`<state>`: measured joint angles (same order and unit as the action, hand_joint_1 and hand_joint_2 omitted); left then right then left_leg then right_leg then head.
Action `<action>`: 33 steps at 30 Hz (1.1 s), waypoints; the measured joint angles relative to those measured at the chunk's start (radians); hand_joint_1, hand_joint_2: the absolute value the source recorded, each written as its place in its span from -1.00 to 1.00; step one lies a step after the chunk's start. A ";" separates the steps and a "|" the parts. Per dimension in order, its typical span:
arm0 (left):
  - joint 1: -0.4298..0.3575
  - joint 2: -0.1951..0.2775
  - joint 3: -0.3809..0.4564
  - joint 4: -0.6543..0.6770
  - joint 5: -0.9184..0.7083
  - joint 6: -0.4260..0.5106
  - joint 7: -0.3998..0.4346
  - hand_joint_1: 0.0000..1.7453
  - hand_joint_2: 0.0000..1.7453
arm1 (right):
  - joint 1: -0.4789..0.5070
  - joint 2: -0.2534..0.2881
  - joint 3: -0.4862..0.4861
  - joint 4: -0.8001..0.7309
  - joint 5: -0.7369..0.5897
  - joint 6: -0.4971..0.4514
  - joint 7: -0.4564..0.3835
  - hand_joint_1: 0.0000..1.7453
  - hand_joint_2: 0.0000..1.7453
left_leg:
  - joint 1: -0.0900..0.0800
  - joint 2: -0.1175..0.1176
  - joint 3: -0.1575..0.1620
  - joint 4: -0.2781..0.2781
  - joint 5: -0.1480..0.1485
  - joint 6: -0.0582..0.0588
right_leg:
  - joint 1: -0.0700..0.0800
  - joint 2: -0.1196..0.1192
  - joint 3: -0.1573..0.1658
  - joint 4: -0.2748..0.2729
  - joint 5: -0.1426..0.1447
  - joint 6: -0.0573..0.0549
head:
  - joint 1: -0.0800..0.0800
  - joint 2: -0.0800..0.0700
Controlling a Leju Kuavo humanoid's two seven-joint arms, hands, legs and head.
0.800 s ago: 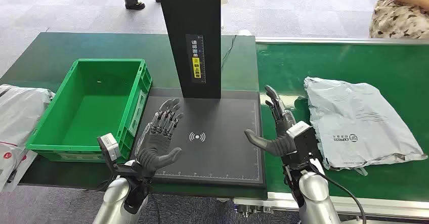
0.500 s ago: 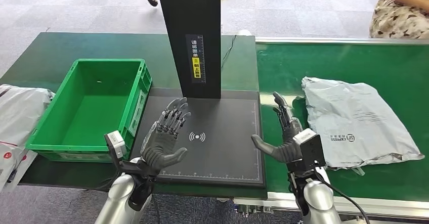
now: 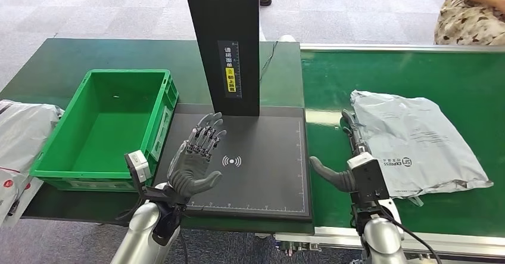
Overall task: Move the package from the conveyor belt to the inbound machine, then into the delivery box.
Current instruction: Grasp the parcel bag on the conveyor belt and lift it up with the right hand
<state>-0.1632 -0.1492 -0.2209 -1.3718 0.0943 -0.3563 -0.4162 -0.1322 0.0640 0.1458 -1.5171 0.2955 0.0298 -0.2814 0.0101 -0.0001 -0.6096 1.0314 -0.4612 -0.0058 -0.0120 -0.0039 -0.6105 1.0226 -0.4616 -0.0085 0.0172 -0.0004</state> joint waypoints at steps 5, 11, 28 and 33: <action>0.000 0.003 0.000 0.000 0.000 0.003 0.000 -1.00 1.00 | -0.062 -0.021 -0.026 0.042 0.145 -0.039 0.044 -1.00 1.00 | 0.000 0.000 0.000 0.000 0.000 0.000 | 0.000 0.000 0.000 0.000 0.000 0.000 | 0.000 0.000; -0.004 0.003 0.002 0.000 -0.003 0.003 0.003 -1.00 1.00 | -0.218 -0.088 -0.079 0.211 0.348 -0.145 0.127 -1.00 1.00 | -0.001 0.000 0.000 0.001 0.001 0.001 | -0.001 -0.001 0.000 0.000 0.001 0.000 | 0.000 0.000; -0.025 0.028 0.003 0.023 0.021 0.000 0.007 -1.00 1.00 | -0.498 -0.331 -0.164 0.923 0.580 0.037 0.436 -1.00 1.00 | -0.001 -0.003 -0.001 0.001 0.000 0.003 | -0.001 -0.002 0.001 0.000 0.000 0.001 | 0.000 0.000; -0.030 0.034 0.003 0.026 0.022 -0.001 0.011 -1.00 1.00 | -0.495 -0.365 -0.145 0.988 0.594 0.146 0.433 1.00 1.00 | -0.001 -0.003 -0.001 0.001 0.000 0.003 | 0.000 -0.002 0.001 0.000 0.000 0.001 | 0.000 0.000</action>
<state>-0.1937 -0.1153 -0.2174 -1.3462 0.1161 -0.3570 -0.4055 -0.6273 -0.3006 0.0004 -0.5292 0.8895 0.1758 0.1513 0.0095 -0.0029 -0.6101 1.0327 -0.4614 -0.0032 -0.0124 -0.0061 -0.6100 1.0224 -0.4615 -0.0075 0.0172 -0.0004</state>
